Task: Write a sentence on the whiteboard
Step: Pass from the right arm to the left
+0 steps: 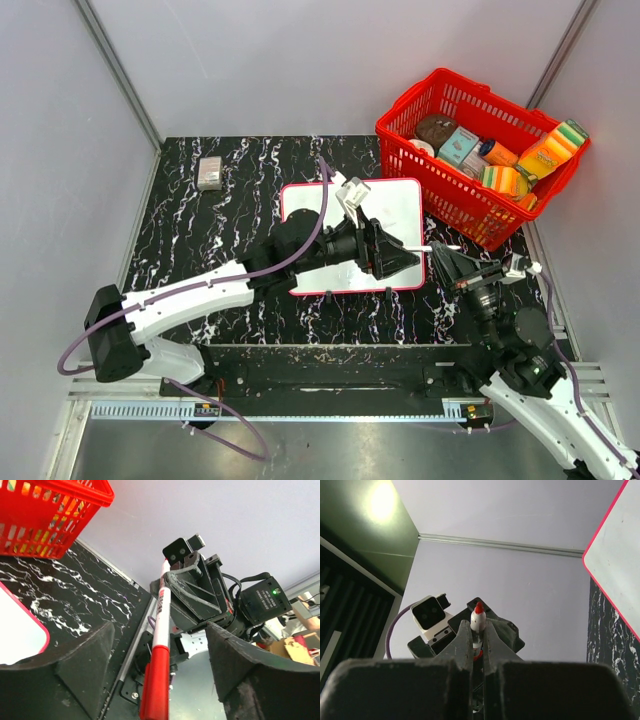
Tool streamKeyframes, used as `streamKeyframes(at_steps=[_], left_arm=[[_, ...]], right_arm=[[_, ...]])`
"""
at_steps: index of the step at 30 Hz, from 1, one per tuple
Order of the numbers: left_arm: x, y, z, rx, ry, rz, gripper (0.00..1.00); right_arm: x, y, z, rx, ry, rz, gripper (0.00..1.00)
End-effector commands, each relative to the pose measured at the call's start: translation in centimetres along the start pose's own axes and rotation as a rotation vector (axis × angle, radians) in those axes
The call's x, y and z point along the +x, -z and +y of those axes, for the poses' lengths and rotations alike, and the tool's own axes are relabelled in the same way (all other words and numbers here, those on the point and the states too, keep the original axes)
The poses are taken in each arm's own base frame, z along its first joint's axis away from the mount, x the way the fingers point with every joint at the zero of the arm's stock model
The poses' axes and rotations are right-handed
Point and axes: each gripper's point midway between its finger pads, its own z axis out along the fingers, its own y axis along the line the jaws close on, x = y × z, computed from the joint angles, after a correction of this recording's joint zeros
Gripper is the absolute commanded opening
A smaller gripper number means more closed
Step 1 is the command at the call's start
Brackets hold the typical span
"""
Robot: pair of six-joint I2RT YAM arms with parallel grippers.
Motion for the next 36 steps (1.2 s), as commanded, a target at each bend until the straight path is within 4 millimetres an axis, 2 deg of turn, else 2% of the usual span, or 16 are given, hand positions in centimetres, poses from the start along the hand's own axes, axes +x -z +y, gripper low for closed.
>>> streamKeyframes(at_steps=[1,3,7,16,19,20,23,25,27,28,30,31,32,33,35,36], left_arm=[[-2.8,-0.7,-3.1,0.117,-0.082,-0.072,0.72],[-2.5,-0.8,-3.1,0.121,-0.085,-0.061,0.60],[-2.4,-0.8,-3.2,0.129,-0.087,-0.055,0.51],[-2.8,-0.8,-3.6,0.147,-0.101,-0.077,0.47],[-2.8,-1.0,-3.8,0.160,-0.105,-0.067,0.32],[-2.7,-1.1,-3.8,0.162,-0.104,-0.062,0.19],[-2.4,-1.5,-3.8,0.167,-0.104,-0.044,0.00],[-2.2,-1.6,-3.7,0.165,-0.103,-0.036,0.00],[-2.2,-1.6,-3.7,0.168,-0.103,-0.034,0.00],[-2.3,-1.6,-3.7,0.167,-0.103,-0.036,0.00],[-2.3,-1.6,-3.8,0.167,-0.105,-0.036,0.00],[-2.4,-1.6,-3.8,0.166,-0.106,-0.038,0.00],[-2.5,-1.5,-3.8,0.162,-0.110,-0.041,0.00],[-2.7,-1.5,-3.9,0.160,-0.112,-0.043,0.00],[-3.1,-1.4,-3.4,0.118,-0.120,-0.048,0.00],[-3.3,-1.3,-3.2,0.101,-0.128,-0.049,0.00]], right_arm=[[-0.7,0.3,0.5,-0.012,-0.076,-0.033,0.00],[-0.9,0.4,0.5,-0.013,-0.080,-0.039,0.00],[-1.0,0.4,0.4,-0.013,-0.076,-0.046,0.00],[-0.4,0.0,-0.6,0.022,-0.066,-0.024,0.00],[-0.4,-0.1,-0.7,0.025,-0.063,-0.026,0.00],[-0.5,0.0,-0.7,0.023,-0.065,-0.029,0.00],[-0.6,0.1,-0.7,0.022,-0.066,-0.035,0.00],[-0.7,0.2,-0.7,0.021,-0.065,-0.038,0.02],[-0.8,0.3,-0.7,0.018,-0.061,-0.040,0.13],[-0.9,0.3,-0.7,0.014,-0.062,-0.043,0.31],[-0.9,0.4,-0.8,0.010,-0.056,-0.041,0.53],[-0.9,0.6,-0.6,0.003,-0.049,-0.041,0.82],[-0.9,0.6,-0.7,0.004,-0.041,-0.040,0.94],[-0.9,0.8,-0.5,-0.003,-0.024,-0.036,1.00],[-0.8,1.1,0.2,-0.017,0.015,-0.021,1.00],[-0.6,1.3,-0.4,0.008,0.061,-0.007,1.00]])
